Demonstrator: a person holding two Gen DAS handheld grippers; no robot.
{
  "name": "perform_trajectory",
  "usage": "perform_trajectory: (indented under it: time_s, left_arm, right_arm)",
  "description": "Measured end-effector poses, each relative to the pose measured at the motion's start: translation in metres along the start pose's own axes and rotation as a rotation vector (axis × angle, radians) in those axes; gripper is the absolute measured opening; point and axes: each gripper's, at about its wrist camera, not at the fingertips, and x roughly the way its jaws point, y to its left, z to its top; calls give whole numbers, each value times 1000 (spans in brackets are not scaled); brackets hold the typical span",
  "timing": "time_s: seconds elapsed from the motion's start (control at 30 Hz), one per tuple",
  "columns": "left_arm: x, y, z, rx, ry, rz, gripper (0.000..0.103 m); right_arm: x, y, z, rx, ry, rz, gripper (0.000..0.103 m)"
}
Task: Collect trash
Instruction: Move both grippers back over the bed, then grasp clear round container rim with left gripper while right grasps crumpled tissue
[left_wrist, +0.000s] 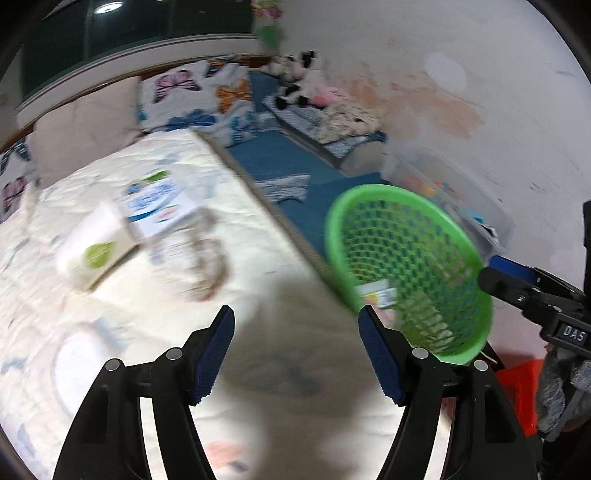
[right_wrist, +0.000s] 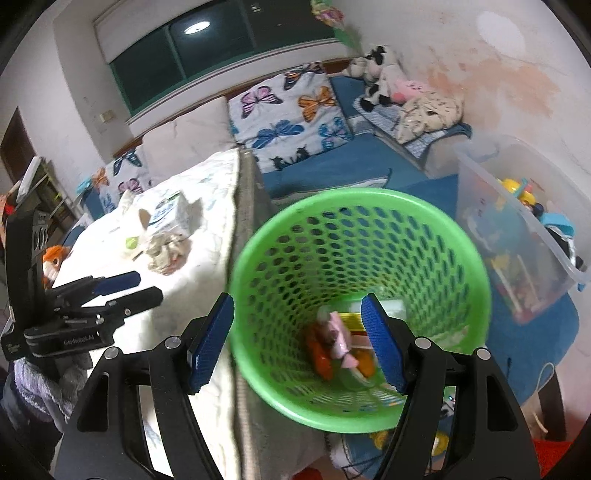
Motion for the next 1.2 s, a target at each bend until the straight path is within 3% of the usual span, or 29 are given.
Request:
perform_trajectory:
  time_s: [0.23, 0.6, 0.77, 1.2]
  left_arm:
    - [-24, 59, -16, -50, -29, 121, 75]
    - [-50, 148, -44, -173, -21, 238, 76]
    - [-52, 177, -55, -228, -7, 244, 75]
    - [-33, 211, -63, -277, 47, 196, 56]
  right_arm:
    - [13, 40, 5, -66, 15, 43, 72]
    - [52, 101, 16, -162, 55, 121, 72]
    - [77, 134, 22, -208, 77, 162, 72]
    - [138, 178, 35, -253, 144, 170, 72]
